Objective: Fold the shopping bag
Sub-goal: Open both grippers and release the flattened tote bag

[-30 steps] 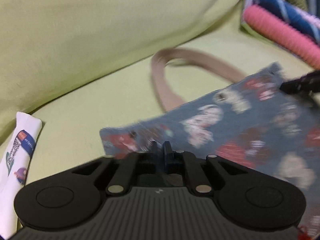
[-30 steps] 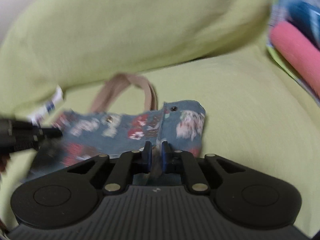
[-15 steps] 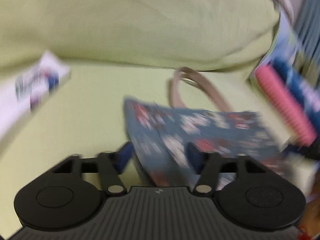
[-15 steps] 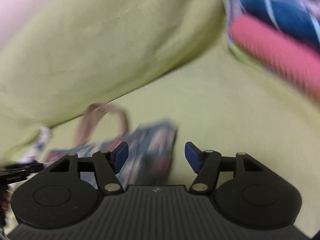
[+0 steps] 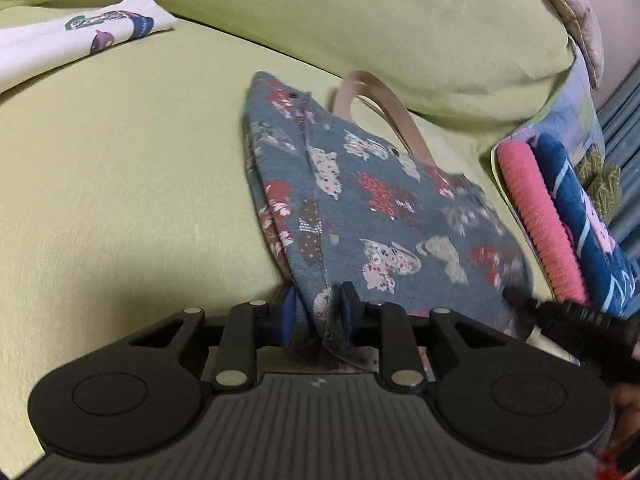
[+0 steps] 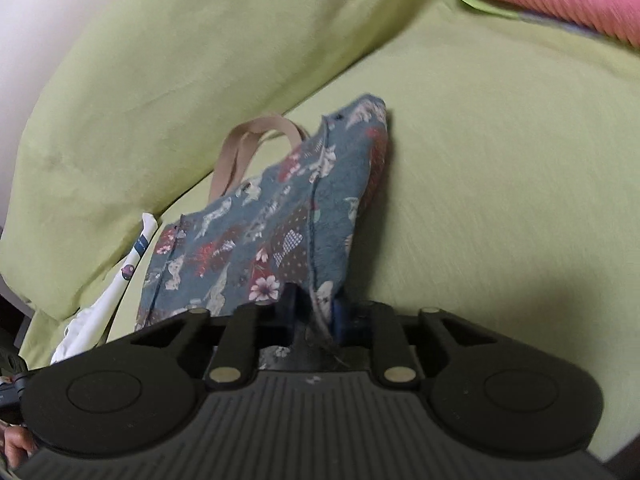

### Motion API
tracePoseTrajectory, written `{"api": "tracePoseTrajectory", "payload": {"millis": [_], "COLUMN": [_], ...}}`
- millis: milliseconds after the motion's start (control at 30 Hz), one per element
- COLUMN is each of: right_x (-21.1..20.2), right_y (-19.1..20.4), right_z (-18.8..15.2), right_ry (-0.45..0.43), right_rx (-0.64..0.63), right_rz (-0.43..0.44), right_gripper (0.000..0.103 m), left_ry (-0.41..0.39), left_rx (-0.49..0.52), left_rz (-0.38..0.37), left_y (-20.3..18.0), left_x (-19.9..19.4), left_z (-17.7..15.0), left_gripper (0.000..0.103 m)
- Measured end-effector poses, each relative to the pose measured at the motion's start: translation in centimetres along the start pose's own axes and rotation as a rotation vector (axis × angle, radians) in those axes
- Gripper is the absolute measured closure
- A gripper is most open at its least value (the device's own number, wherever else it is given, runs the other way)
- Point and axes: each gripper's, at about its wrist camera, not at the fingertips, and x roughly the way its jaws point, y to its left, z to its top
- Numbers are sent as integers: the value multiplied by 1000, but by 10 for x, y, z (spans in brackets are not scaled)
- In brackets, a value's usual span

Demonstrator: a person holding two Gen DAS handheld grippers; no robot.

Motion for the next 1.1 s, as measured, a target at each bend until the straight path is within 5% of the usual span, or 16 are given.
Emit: {"api": "tracePoseTrajectory", "payload": {"millis": [133,200,300,400,533,667,767,833,967,1100], "right_x": [-5,-1,-6,-31,-55,-47,-27,-24,-35,-36], "right_y": [-4,-14,-18,-12,15,42,41,44,53,58], "right_z": [23,30,23,13,0,-36,-70,-80,-68,-36], "right_ry": [-47,-4,27,-55,-136,-32,49,14,39,-70], "right_rx": [-71,-31,-50,-90,-270,-476,-552,-568,-581,-582], "right_rz": [-52,-46,-94,-110,-57,0,-47,-62,-74,-85], "right_gripper": [96,95,77,76,77,89,90,91,91,90], "left_ry": [-14,-45,-94,-157,-145,-8,19,14,-63,-102], "left_rx": [85,118,159,278,459,439,398,354,374,377], "left_rz": [52,98,166,226,169,221,227,235,229,247], "left_y": [-23,-31,-42,-66,-105,-100,-95,-88,-92,-86], "left_x": [5,-5,-24,-41,-31,8,13,8,-4,4], "left_z": [-9,-11,-13,-18,-34,-55,-53,-49,-35,-10], "left_gripper": [74,70,71,76,75,77,74,87,87,86]}}
